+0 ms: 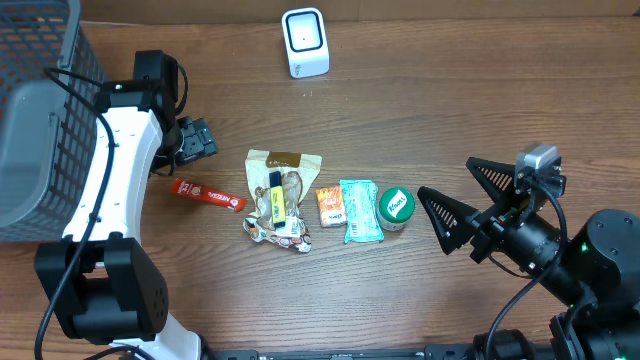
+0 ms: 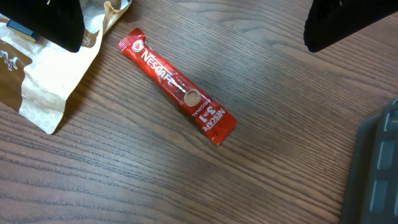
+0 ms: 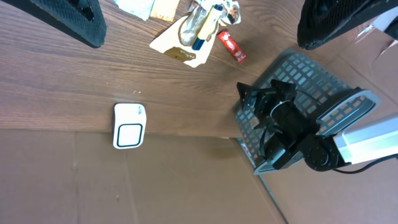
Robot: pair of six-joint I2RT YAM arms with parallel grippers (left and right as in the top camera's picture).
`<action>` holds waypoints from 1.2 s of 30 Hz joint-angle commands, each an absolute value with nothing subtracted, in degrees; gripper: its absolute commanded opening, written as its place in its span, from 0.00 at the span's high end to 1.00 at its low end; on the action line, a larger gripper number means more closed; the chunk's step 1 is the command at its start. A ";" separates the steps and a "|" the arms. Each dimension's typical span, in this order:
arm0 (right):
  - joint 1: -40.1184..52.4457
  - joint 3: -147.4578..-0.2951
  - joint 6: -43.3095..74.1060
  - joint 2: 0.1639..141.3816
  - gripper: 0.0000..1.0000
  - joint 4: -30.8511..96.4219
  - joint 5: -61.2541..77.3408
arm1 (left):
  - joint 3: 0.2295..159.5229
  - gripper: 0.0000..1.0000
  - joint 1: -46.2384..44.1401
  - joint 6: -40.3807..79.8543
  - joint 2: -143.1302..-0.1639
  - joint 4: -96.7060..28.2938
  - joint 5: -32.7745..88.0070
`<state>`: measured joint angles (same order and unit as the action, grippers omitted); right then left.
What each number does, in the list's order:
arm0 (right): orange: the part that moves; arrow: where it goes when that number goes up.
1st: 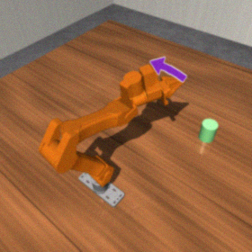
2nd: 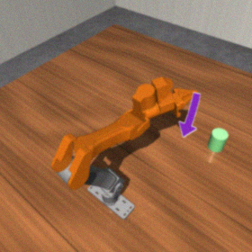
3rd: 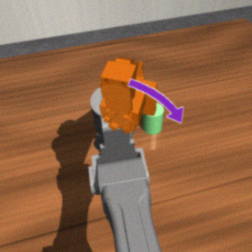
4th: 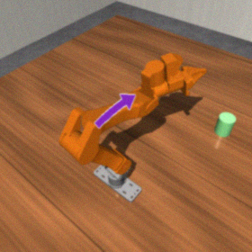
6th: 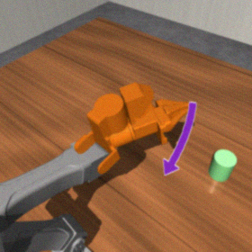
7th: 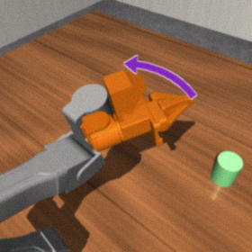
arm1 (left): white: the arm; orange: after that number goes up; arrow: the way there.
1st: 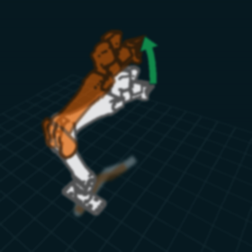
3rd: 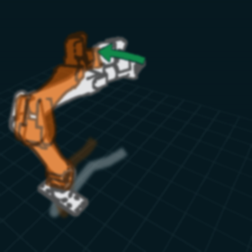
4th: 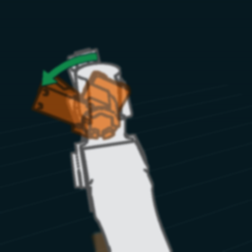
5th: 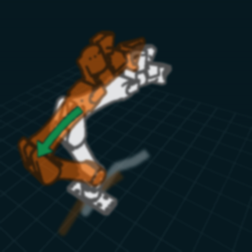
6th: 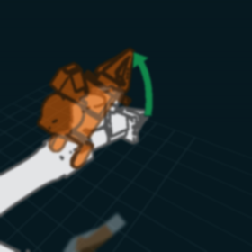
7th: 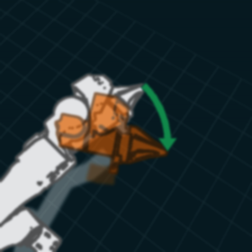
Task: Scan the item barcode
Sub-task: 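Move the right gripper over the green-lidded jar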
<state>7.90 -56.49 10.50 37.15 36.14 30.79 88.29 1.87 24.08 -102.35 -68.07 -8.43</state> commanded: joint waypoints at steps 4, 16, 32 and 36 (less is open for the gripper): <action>7.88 -57.39 10.74 37.98 0.00 36.82 31.90 | 89.19 0.00 1.85 24.45 -102.32 -68.10 -8.99; 7.86 -57.36 13.23 39.29 0.00 38.74 29.12 | 89.19 0.00 1.85 24.45 -102.32 -68.10 -8.99; 8.60 -57.39 22.92 60.31 0.00 42.24 29.21 | 89.19 0.00 1.85 24.45 -102.32 -68.10 -8.99; 8.62 -57.41 23.07 62.02 0.00 43.24 29.21 | 89.19 0.00 1.85 24.45 -102.32 -68.10 -8.99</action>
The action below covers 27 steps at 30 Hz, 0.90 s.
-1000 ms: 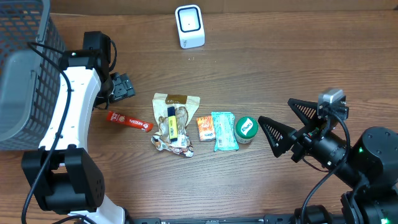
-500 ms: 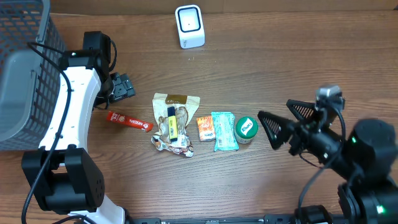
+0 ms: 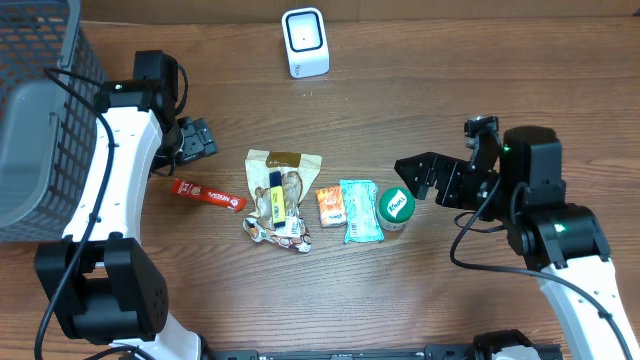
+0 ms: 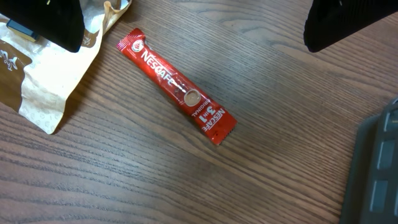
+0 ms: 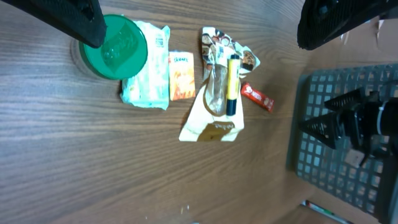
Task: Scan the item barcode
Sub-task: 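Move the right gripper over the green-lidded jar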
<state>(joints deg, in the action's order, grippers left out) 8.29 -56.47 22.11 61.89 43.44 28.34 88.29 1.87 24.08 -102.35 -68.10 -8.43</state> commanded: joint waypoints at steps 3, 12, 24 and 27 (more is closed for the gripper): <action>8.64 -57.43 24.51 62.02 0.00 42.76 29.17 | 89.19 0.00 1.85 24.45 -102.32 -68.10 -8.99; 8.69 -60.16 24.45 62.02 0.00 48.82 23.53 | 89.19 0.00 1.85 24.45 -102.32 -68.10 -8.99; 8.67 -82.67 20.51 68.97 0.00 76.86 11.64 | 89.19 0.00 1.85 24.45 -102.32 -68.10 -8.99; 8.67 -83.29 20.60 70.74 0.00 77.73 11.84 | 89.19 0.00 1.85 24.45 -102.32 -68.10 -8.99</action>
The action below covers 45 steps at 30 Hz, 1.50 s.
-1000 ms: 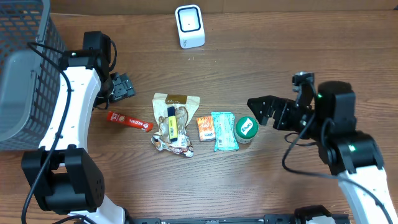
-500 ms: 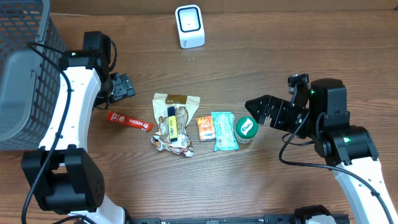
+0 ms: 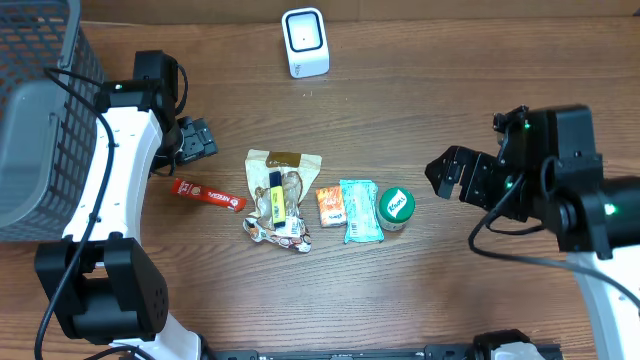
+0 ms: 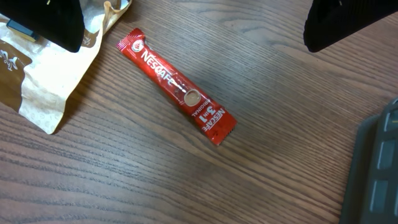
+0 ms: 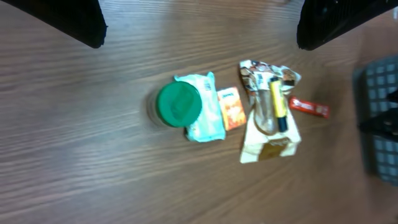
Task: Scan the item barcode
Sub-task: 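Move the right gripper over the green-lidded jar, then lower the right gripper around the green-lidded jar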
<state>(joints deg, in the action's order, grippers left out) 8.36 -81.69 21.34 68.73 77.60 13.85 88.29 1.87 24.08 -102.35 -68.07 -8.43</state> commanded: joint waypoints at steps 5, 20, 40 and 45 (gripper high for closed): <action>8.69 -83.26 20.62 72.44 0.01 72.66 12.08 | 89.19 0.00 1.85 24.45 -102.32 -68.10 -8.99; 10.35 -80.82 20.34 84.23 0.00 76.38 11.99 | 89.19 0.00 1.85 24.45 -102.32 -68.10 -8.99; 24.64 -80.62 39.51 101.14 0.00 73.56 -2.74 | 89.19 0.00 1.85 24.45 -102.32 -68.10 -8.99; 24.75 -79.68 39.75 103.31 0.00 72.99 -2.72 | 89.19 0.00 1.85 24.45 -102.32 -68.10 -8.99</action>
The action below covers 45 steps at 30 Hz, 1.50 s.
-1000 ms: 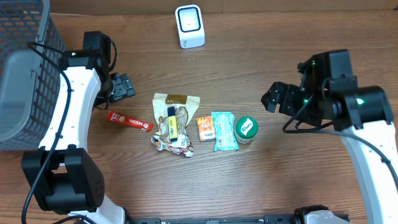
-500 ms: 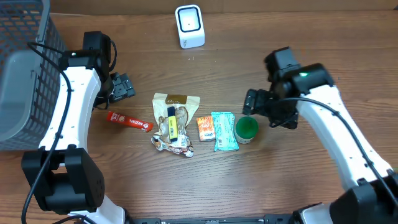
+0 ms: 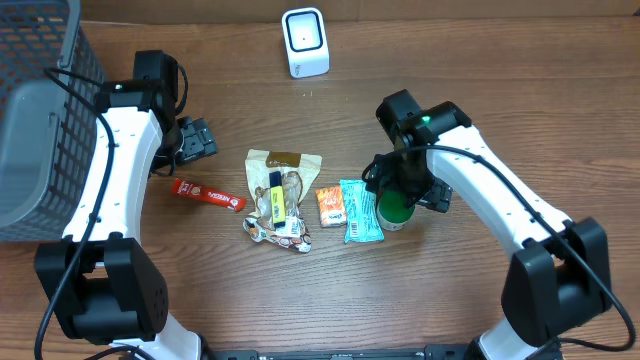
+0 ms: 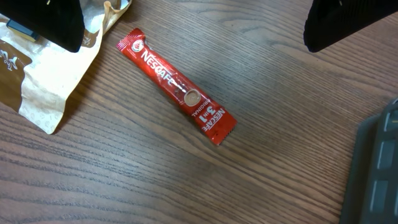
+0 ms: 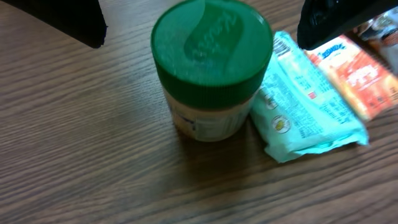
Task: Scan the item barcode
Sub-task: 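Lower the right gripper around the green-lidded jar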
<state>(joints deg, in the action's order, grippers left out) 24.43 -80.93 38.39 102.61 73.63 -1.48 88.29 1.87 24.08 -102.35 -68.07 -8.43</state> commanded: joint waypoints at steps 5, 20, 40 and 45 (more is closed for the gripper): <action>24.75 -77.14 40.62 103.31 0.00 70.57 -2.48 | 89.19 0.00 1.85 24.45 -102.32 -68.10 -8.99; 24.75 -72.38 40.71 103.31 0.07 66.28 -1.85 | 89.19 0.00 1.85 24.45 -102.32 -68.10 -8.99; 24.75 -72.38 40.64 103.31 0.32 65.73 -1.48 | 89.19 0.00 1.85 24.45 -102.32 -68.10 -8.99; 24.75 -72.38 40.51 103.31 0.39 64.51 -2.15 | 89.19 0.00 1.85 24.45 -102.32 -68.10 -8.99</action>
<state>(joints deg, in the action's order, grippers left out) 24.43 -72.69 40.47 103.31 65.54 -1.34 88.29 1.87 24.08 -102.35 -68.07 -8.43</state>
